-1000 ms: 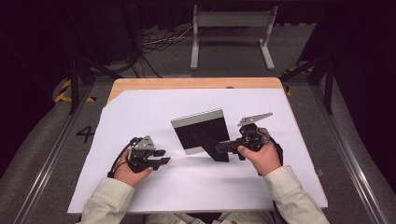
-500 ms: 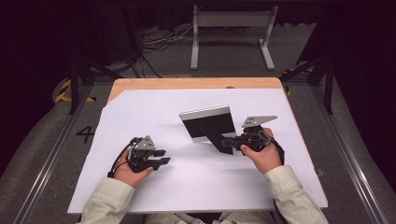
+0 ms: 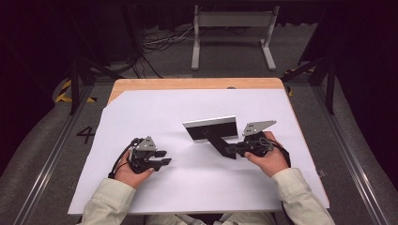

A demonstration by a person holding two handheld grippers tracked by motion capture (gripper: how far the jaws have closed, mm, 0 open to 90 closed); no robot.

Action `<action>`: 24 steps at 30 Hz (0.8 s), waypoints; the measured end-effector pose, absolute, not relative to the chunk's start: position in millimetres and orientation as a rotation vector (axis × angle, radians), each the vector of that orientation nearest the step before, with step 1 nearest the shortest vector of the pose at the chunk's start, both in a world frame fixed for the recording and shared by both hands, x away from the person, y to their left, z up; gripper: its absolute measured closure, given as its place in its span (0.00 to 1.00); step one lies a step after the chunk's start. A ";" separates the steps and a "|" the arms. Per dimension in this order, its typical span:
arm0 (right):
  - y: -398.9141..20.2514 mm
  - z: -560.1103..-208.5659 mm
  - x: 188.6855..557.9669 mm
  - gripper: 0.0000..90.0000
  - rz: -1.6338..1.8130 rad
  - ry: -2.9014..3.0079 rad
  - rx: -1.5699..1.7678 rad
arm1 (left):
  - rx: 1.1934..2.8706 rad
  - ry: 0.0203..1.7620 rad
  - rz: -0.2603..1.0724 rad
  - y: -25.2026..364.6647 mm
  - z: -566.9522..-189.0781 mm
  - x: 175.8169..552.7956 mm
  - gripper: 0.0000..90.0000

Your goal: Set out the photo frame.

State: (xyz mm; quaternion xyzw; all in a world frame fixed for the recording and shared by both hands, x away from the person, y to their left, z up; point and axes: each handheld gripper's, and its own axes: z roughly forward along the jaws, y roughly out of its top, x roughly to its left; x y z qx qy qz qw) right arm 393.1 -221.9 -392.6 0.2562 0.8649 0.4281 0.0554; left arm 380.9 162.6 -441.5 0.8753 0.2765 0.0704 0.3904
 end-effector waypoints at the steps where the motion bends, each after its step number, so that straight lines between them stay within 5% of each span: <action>1: -222.6 -393.6 393.1 0.97 1.295 2.630 0.774 | 2.224 0.703 0.179 162.7 -441.5 380.9 0.68; 24: -232.0 -417.7 391.6 0.97 1.183 2.691 0.697 | 2.221 0.702 0.191 162.6 -442.8 381.5 0.66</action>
